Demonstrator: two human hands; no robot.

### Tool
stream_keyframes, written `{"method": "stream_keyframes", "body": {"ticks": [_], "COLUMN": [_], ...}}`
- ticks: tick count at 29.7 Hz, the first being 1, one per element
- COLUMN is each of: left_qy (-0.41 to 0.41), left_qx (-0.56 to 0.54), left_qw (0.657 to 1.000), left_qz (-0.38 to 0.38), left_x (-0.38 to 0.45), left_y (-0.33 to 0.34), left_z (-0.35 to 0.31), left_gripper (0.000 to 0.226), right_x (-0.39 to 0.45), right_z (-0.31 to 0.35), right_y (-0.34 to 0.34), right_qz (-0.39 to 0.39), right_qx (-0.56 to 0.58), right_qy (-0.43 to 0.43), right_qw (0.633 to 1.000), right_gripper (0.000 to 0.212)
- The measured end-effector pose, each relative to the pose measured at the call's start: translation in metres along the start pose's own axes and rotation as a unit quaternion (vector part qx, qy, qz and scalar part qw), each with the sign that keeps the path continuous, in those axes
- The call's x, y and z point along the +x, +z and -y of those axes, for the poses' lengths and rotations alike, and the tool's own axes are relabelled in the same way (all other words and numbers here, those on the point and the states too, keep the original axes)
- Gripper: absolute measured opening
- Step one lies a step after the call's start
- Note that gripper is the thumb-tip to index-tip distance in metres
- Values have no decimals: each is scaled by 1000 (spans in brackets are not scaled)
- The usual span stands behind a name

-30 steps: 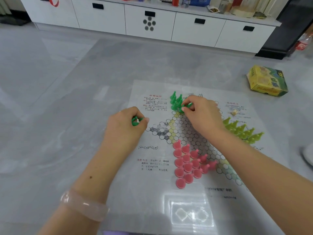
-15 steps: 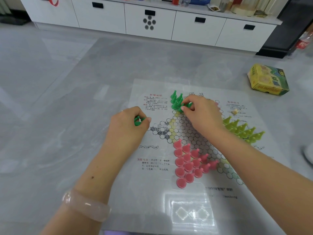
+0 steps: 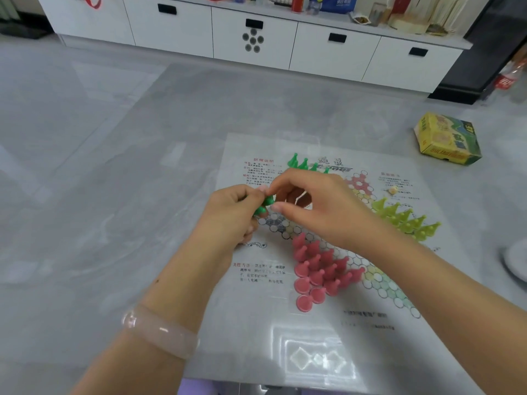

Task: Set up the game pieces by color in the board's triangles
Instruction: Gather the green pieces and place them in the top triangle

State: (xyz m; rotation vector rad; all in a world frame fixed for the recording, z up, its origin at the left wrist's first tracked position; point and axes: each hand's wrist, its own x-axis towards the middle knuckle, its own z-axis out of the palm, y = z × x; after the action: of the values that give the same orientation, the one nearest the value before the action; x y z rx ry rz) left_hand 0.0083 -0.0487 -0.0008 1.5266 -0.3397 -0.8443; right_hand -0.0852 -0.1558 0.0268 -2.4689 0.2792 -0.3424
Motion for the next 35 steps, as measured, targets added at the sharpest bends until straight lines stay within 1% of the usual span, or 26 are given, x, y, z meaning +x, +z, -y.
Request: {"method": "stream_keyframes", "body": {"ticks": [3, 6, 10, 13, 15, 17, 19, 21, 23, 25, 28, 31, 35], "left_qy": [-5, -2, 7, 11, 11, 12, 4, -13, -32, -41, -40, -32, -24], "left_qx": [-13, -10, -6, -17, -24, -26, -32, -54, -70, -72, -62, -42, -17], "left_qw": [1000, 1000, 1000, 999, 998, 999, 999, 998, 997, 996, 997, 999, 1000], "left_qz": [4, 7, 20, 42, 51, 37, 4, -14, -16, -15, -9, -1, 6], "left_x": [1, -1, -1, -1, -2, 0, 2, 4, 5, 5, 5, 5, 6], "left_y": [2, 3, 2, 1, 1, 0, -1, -2, -1, 0, 1, 0, 0], "left_z": [0, -1, 0, -1, -3, -3, -2, -2, -3, -5, -5, -3, 0], "left_gripper": [30, 29, 31, 29, 26, 26, 25, 25, 24, 19, 15, 17, 21], "right_x": [-1, -2, -1, -1, 0, 2, 6, 7, 8, 10, 15, 19, 22], "right_z": [-1, -1, -2, 0, 0, -6, -17, -27, -34, -38, -41, -42, -44], "right_y": [-1, -3, -3, -5, -10, -17, -21, -20, -12, -3, 5, 9, 10], "right_qz": [-21, -31, -36, -61, -92, -134, -176, -173, -142, -131, -153, -161, -162], "right_qx": [18, 41, 7, -10, 35, 100, 135, 144, 145, 141, 130, 116, 96], "right_qy": [-17, -4, -21, -46, -17, 54, 129, 192, 230, 247, 257, 251, 241], "right_qw": [999, 999, 999, 997, 995, 984, 966, 955, 952, 950, 945, 947, 952], "right_gripper": [14, 16, 12, 8, 9, 17, 18, 16, 14, 12, 12, 13, 21]}}
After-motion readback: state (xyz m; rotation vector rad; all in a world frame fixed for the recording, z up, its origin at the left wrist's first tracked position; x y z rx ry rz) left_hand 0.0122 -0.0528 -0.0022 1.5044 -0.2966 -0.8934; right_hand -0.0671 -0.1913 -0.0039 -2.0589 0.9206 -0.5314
